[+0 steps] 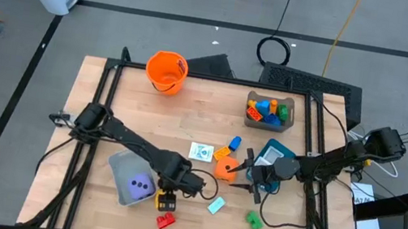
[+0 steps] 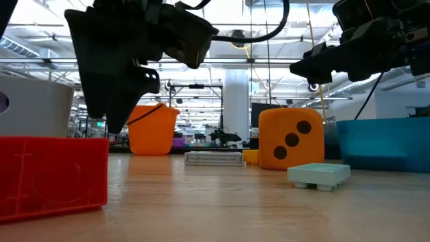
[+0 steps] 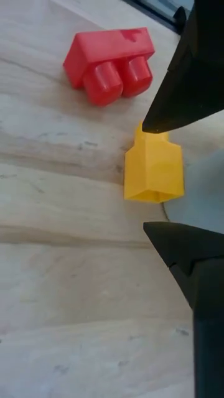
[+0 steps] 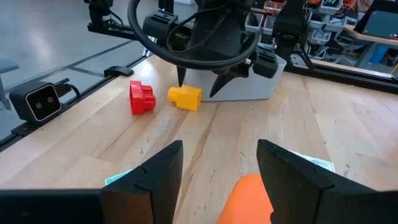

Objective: Pick & Place Toys
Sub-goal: Put the yellow game piece into the black bin

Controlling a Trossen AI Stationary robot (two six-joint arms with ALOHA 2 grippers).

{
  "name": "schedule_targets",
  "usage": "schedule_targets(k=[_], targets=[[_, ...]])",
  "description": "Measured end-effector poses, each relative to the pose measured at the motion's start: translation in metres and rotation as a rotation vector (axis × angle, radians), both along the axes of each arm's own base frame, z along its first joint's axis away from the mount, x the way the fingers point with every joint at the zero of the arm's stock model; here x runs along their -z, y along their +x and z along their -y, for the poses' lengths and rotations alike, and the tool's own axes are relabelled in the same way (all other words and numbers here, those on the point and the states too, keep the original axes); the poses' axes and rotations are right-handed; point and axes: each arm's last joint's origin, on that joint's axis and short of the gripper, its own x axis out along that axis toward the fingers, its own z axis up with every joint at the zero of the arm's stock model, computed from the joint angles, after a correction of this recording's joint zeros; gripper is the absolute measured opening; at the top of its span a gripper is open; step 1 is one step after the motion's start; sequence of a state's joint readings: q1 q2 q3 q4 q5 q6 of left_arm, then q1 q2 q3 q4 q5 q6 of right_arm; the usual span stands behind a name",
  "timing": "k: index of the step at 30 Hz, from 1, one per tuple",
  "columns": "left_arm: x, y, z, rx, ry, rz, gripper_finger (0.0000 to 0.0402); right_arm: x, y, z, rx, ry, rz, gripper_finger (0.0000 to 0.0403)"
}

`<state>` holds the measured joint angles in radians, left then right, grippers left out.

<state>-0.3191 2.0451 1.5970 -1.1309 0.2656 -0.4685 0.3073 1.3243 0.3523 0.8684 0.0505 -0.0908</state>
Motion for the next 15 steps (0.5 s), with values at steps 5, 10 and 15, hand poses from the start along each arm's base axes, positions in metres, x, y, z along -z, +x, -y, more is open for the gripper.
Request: schedule_targets(k=[5,10,15], targets=[[0.004,0.003,-0.001,0.003,-0.039,-0.004,0.0265,0.0,0.0,0.0,0.0,0.0,-0.001,0.0196],[0.017,0.007,-0.002,0.045,-0.075,-0.031,0.0257,0.0,0.0,0.0,0.004,0.021,-0.008,0.0196],[0.02,0.008,-0.009,0.037,-0.075,-0.053,0.0258,0.0,0.0,0.0,0.004,0.021,-0.011,0.0196]])
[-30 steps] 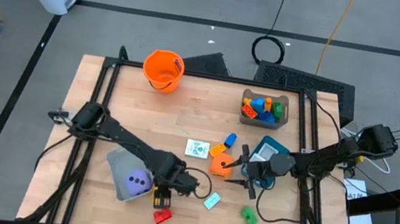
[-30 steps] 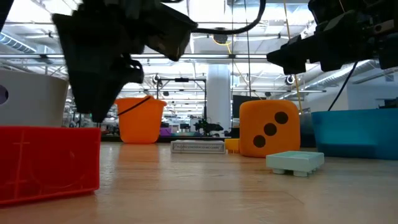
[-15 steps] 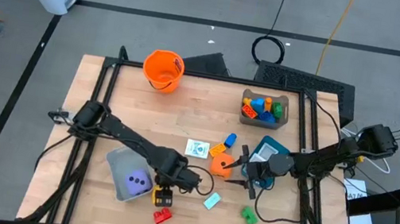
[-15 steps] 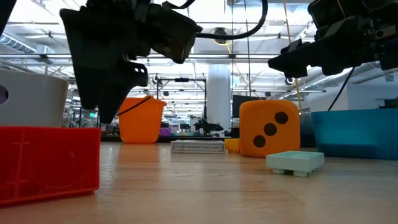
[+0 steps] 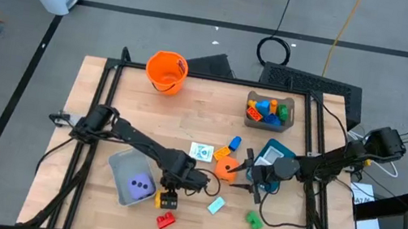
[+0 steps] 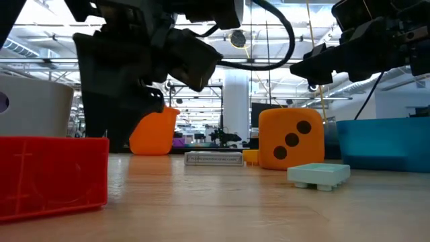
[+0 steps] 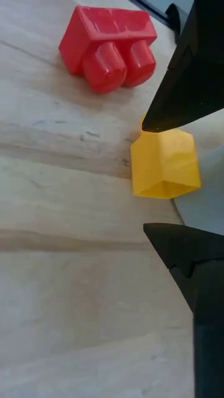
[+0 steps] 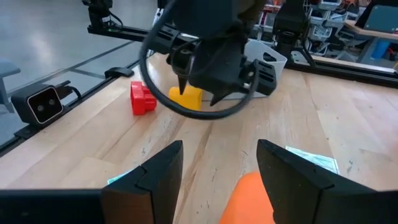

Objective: Pick & Place Toys
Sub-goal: Put the yellow game piece into the black bin

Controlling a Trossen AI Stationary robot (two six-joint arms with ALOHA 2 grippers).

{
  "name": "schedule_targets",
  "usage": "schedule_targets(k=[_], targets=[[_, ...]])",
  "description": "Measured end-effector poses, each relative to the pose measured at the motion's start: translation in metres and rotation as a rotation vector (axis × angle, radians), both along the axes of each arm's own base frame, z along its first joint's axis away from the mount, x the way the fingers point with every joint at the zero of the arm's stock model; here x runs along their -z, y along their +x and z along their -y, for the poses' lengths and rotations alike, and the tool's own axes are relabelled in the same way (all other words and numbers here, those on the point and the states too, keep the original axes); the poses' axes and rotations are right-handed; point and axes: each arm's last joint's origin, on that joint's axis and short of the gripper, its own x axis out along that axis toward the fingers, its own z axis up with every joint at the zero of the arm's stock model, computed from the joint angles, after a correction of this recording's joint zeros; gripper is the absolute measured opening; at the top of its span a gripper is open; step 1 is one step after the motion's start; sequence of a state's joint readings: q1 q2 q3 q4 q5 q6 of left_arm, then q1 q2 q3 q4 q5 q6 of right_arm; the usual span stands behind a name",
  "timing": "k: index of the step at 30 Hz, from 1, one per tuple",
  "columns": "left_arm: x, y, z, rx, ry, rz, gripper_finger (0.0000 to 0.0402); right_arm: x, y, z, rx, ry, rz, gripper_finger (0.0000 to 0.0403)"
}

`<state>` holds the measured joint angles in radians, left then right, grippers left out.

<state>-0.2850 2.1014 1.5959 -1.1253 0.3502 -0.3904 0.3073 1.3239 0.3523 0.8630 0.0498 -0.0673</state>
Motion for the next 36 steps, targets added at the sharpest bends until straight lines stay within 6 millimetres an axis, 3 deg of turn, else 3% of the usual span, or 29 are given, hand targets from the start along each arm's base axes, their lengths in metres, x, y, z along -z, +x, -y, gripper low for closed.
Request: schedule_targets(k=[22,27,36], targets=[[0.025,0.002,-0.006,-0.032,-0.153,-0.148,0.0233,0.002,0.0,0.0,-0.001,-0.002,-0.017,0.0196],[0.029,0.002,-0.005,-0.027,-0.169,-0.172,0.019,0.002,0.0,0.0,-0.001,-0.003,-0.019,0.0196],[0.029,0.002,-0.004,-0.012,-0.226,-0.177,0.0067,0.002,0.0,0.0,0.0,-0.003,-0.019,0.0196]])
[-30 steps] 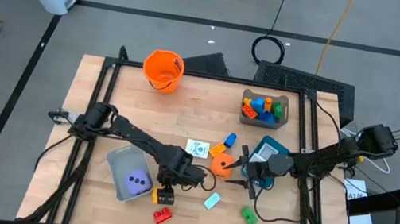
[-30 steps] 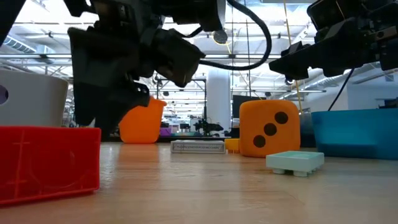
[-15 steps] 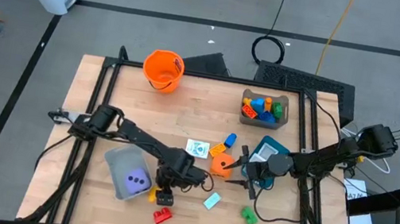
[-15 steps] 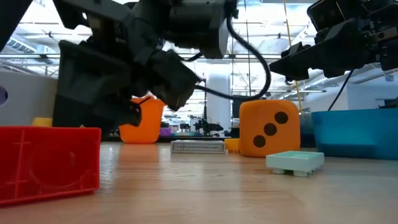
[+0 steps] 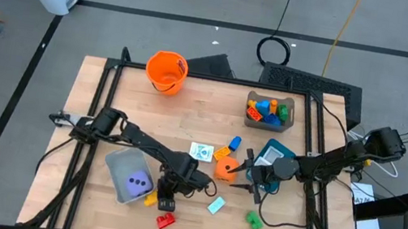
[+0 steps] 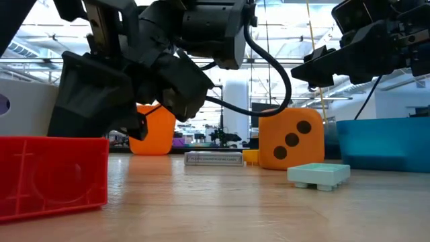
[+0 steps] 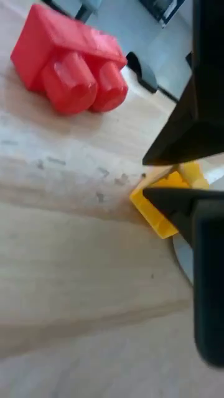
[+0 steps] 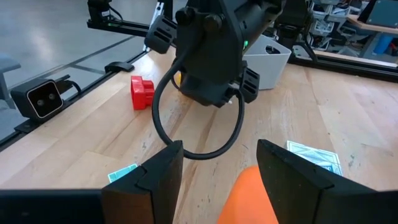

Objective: Pick & Place Toys
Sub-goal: Put the yellow game piece into the black bin

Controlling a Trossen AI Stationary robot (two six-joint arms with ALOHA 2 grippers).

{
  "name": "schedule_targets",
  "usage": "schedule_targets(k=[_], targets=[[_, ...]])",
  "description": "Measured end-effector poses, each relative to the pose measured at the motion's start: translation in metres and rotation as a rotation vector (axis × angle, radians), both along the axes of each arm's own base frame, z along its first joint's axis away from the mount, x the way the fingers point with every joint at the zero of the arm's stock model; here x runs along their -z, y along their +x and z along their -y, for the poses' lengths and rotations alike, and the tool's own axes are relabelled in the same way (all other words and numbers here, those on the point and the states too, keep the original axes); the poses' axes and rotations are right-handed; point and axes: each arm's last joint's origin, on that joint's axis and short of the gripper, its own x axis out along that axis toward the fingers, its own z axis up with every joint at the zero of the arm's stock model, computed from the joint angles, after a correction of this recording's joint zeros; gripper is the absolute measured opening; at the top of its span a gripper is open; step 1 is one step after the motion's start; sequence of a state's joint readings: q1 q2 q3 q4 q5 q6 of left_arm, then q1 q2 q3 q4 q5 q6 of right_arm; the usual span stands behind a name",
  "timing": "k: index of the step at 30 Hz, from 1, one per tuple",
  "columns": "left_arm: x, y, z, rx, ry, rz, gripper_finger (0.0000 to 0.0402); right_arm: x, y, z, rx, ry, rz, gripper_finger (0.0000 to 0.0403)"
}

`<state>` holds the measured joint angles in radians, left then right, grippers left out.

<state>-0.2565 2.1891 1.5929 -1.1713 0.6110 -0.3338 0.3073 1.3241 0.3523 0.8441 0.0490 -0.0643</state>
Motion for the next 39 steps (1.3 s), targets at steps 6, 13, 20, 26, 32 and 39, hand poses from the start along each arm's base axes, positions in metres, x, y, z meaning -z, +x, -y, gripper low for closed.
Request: schedule_targets(k=[6,13,20,26,32,39], targets=[[-0.001,0.0,0.001,0.039,-0.074,0.024,0.0008,0.0,0.0,0.0,0.0,0.0,0.0,0.0196],[-0.001,0.0,0.001,0.038,-0.084,0.024,0.0005,0.0,0.0,0.0,0.001,-0.001,0.0,0.0196],[-0.003,0.003,-0.005,-0.093,-0.133,-0.058,0.0045,0.0,0.0,0.0,0.001,-0.001,0.0,0.0196],[-0.011,0.003,0.0,-0.161,-0.187,-0.11,0.0074,0.0,0.0,0.0,0.001,-0.002,-0.004,0.0196],[-0.047,-0.001,0.021,-0.154,-0.065,-0.006,0.0076,0.0,0.0,0.0,0.001,-0.003,-0.003,0.0196],[-0.086,-0.009,0.054,-0.255,0.28,0.256,0.0076,-0.001,0.0,0.0,0.0,-0.005,0.012,0.0196]])
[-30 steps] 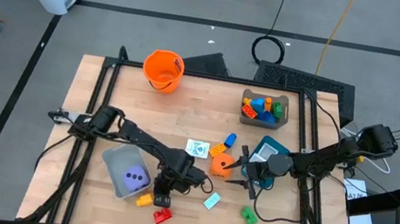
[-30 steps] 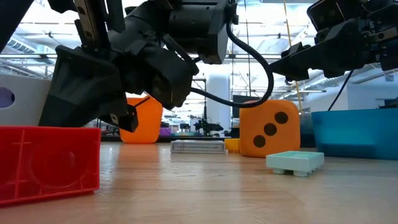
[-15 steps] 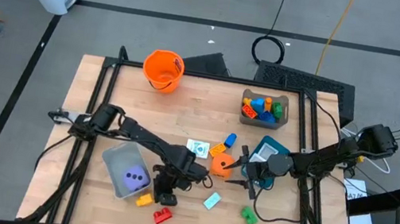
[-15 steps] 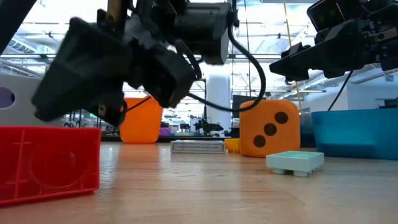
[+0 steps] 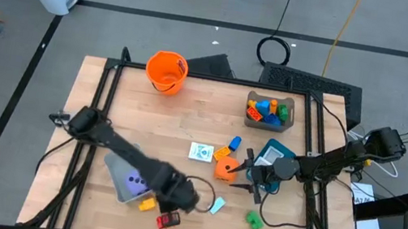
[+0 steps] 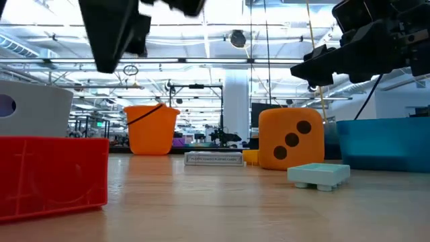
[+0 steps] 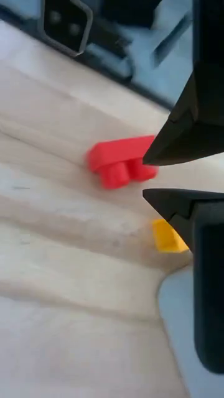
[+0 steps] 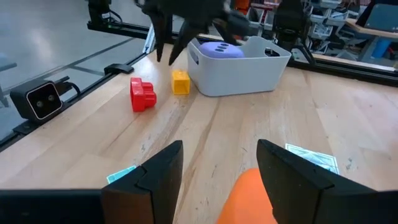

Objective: Pick & Place Toys
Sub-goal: Put the yellow game piece into the black bin

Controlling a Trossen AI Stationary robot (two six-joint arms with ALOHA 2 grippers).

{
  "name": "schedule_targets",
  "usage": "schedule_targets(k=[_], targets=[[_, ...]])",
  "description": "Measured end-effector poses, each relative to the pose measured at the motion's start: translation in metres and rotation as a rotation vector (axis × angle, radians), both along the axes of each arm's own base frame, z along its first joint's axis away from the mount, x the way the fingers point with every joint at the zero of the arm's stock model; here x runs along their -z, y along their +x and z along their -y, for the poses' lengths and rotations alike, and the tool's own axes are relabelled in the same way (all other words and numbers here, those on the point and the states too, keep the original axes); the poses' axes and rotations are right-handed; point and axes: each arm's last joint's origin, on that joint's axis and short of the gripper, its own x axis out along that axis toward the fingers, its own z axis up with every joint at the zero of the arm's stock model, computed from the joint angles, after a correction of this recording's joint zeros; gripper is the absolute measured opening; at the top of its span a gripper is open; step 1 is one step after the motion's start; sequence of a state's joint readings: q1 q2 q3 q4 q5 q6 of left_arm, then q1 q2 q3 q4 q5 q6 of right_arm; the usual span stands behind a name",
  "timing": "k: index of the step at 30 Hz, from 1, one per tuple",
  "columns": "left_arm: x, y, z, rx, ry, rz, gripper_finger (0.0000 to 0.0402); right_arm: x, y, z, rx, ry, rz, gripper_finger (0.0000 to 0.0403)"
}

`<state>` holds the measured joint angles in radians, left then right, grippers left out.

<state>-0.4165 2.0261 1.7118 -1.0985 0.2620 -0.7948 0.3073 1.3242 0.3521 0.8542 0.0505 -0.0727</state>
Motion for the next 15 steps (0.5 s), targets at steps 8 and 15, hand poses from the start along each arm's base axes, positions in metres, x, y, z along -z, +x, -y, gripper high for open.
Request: schedule_targets(k=[8,15], targets=[[0.0,-0.014,0.033,-0.032,0.104,0.065,0.0077,-0.004,0.001,0.0,-0.006,-0.021,0.053,0.0196],[0.003,-0.018,0.038,-0.114,0.112,0.035,0.0077,-0.007,0.001,0.0,-0.011,-0.034,0.088,0.0196]])
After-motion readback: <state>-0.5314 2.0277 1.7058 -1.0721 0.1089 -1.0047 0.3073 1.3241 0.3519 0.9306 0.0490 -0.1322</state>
